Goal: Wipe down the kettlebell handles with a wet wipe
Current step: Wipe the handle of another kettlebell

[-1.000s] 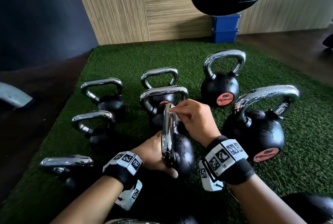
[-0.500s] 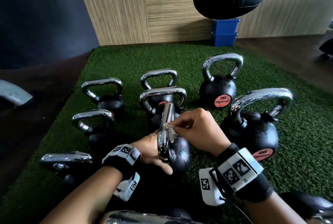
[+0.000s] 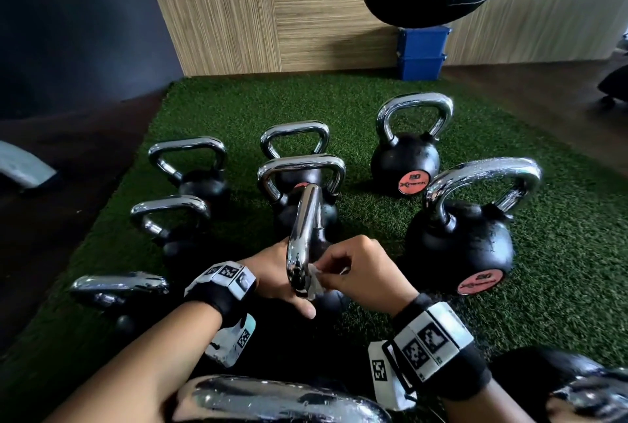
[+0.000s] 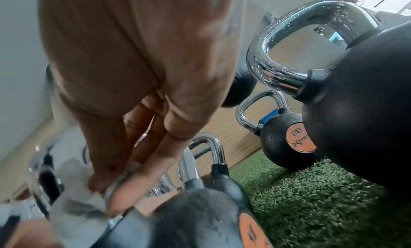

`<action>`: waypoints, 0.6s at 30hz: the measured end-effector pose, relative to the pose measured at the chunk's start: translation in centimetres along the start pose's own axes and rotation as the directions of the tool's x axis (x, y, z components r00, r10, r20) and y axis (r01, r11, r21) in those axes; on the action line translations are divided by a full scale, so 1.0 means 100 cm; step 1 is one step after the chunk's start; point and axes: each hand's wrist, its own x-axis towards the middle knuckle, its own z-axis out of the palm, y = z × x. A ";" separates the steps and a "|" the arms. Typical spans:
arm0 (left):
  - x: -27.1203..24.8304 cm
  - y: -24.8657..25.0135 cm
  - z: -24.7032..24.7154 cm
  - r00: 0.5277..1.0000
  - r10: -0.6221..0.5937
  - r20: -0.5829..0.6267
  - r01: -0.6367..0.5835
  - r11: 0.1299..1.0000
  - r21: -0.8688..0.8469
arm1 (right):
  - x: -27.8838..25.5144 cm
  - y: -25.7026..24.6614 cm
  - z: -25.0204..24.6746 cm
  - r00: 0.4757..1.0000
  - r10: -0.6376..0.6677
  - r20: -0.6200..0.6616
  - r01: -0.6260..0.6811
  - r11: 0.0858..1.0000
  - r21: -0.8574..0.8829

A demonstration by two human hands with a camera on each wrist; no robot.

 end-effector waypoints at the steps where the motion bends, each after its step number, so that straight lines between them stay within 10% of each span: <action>1: -0.001 0.000 0.002 1.000 0.003 -0.023 -0.003 1.000 -0.020 | 0.000 0.002 0.001 1.000 -0.011 0.022 0.011 0.999 -0.031; 12: -0.001 -0.010 0.015 0.998 0.050 -0.049 -0.049 0.998 0.029 | 0.029 0.004 0.005 0.937 0.068 0.342 -0.022 0.990 -0.136; 18: -0.002 -0.007 0.014 0.998 -0.028 -0.059 0.025 0.998 -0.054 | 0.031 0.003 -0.001 0.897 -0.044 0.439 -0.056 0.976 0.213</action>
